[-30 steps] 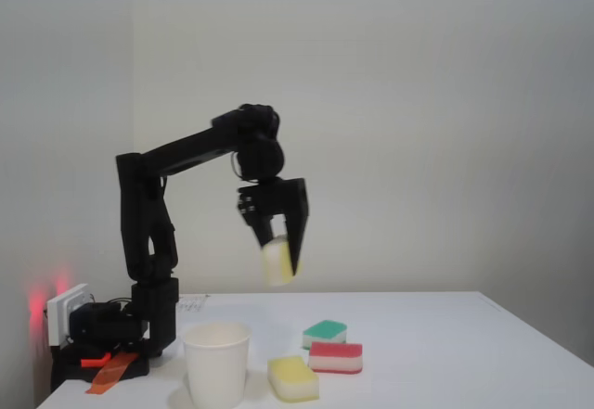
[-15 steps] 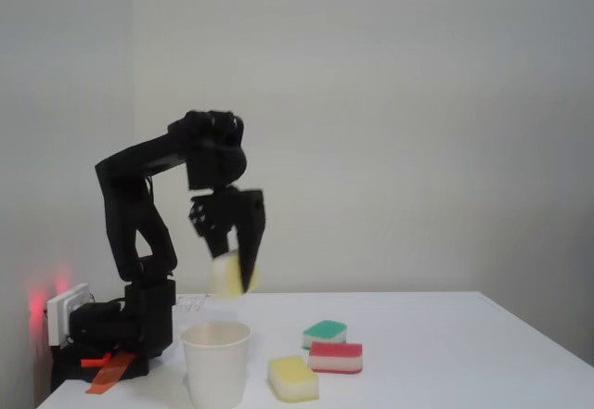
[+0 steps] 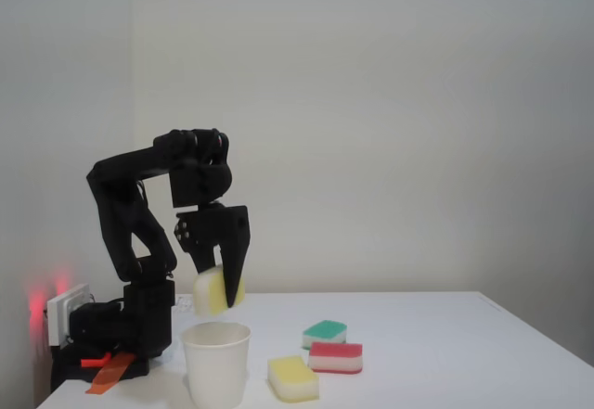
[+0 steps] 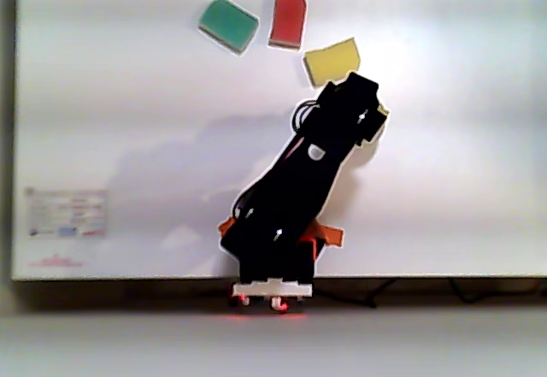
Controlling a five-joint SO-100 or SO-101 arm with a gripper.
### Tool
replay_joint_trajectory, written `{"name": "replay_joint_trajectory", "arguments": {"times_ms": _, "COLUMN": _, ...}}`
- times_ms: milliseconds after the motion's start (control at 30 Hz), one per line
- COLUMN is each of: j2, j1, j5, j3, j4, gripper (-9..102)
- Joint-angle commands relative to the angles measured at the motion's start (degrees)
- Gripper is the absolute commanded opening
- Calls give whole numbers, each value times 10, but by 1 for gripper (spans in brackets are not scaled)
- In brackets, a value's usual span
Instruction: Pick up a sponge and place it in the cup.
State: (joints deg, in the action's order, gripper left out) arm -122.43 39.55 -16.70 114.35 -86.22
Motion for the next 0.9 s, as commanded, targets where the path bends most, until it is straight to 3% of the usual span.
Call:
{"name": "replay_joint_trajectory", "arguments": {"times_ms": 0, "j2": -19, "j1": 10, "j5": -17, "j3": 1, "j4": 0, "gripper": 0}}
{"name": "replay_joint_trajectory", "arguments": {"times_ms": 133, "j2": -19, "j1": 14, "j5": -20, "j3": 0, "j4": 1, "gripper": 0}}
{"name": "replay_joint_trajectory", "arguments": {"times_ms": 467, "j2": -8, "j1": 15, "j5": -28, "j3": -6, "j4": 7, "gripper": 29}}
{"name": "replay_joint_trajectory", "arguments": {"times_ms": 733, "j2": 1, "j1": 3, "j5": -16, "j3": -25, "j4": -6, "gripper": 33}}
{"name": "replay_joint_trajectory", "arguments": {"times_ms": 867, "j2": 29, "j1": -22, "j5": 0, "j3": -96, "j4": -64, "gripper": 29}}
